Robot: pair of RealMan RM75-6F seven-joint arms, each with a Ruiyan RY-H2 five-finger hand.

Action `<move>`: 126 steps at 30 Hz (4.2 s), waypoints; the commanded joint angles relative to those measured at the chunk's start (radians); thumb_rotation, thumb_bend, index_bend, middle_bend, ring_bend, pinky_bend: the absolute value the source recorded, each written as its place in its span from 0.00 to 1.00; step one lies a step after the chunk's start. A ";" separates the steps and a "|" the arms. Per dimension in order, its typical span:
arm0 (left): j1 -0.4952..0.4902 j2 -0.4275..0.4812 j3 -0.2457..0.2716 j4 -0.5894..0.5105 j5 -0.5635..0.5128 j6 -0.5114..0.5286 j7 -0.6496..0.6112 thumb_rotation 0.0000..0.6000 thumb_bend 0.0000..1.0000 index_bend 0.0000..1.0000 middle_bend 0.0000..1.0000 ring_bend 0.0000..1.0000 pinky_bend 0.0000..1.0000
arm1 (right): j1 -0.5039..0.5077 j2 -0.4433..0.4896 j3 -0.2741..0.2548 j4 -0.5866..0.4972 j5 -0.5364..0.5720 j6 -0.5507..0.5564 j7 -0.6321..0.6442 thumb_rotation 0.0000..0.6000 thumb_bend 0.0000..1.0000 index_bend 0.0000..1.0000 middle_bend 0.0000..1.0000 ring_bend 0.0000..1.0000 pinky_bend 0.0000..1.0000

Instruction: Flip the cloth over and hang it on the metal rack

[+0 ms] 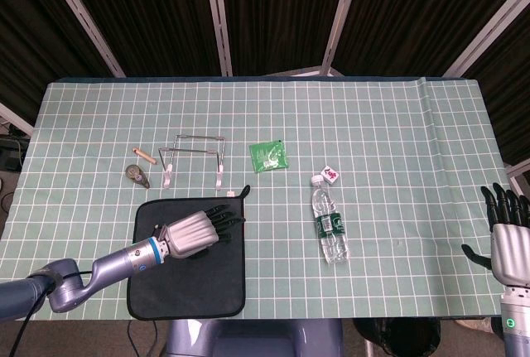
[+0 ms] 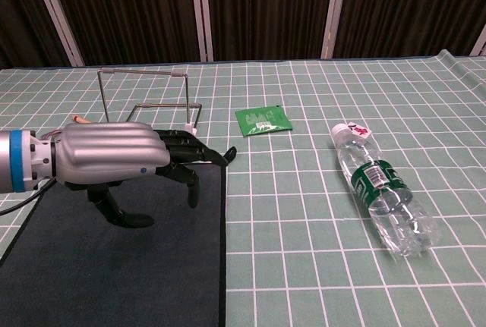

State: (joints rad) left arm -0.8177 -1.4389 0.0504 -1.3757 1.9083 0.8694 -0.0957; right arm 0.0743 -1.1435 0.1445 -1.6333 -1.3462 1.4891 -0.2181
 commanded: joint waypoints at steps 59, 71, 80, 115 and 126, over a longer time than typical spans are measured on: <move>-0.072 -0.199 0.071 0.157 -0.120 0.049 0.082 1.00 0.53 0.70 0.00 0.00 0.00 | -0.005 0.036 -0.006 0.000 0.007 -0.009 0.057 1.00 0.00 0.00 0.00 0.00 0.00; 0.024 -0.061 0.189 0.169 -0.019 0.275 -0.005 1.00 0.54 0.75 0.00 0.00 0.00 | -0.007 0.033 -0.016 -0.004 -0.006 -0.007 0.047 1.00 0.00 0.00 0.00 0.00 0.00; 0.102 -0.031 0.274 0.291 0.041 0.382 -0.073 1.00 0.54 0.77 0.00 0.00 0.00 | -0.007 0.031 -0.019 -0.008 -0.013 -0.003 0.038 1.00 0.00 0.00 0.00 0.00 0.00; 0.242 -0.041 0.342 0.607 0.090 0.528 -0.241 1.00 0.54 0.80 0.00 0.00 0.00 | -0.011 0.024 -0.023 -0.020 -0.026 0.014 0.009 1.00 0.00 0.00 0.00 0.00 0.00; 0.246 -0.064 0.329 0.637 0.089 0.520 -0.223 1.00 0.54 0.80 0.00 0.00 0.00 | -0.013 0.026 -0.022 -0.021 -0.028 0.018 0.013 1.00 0.00 0.00 0.00 0.00 0.00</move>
State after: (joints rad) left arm -0.5721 -1.5030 0.3797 -0.7385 1.9966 1.3900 -0.3185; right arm 0.0610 -1.1179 0.1221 -1.6545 -1.3743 1.5068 -0.2048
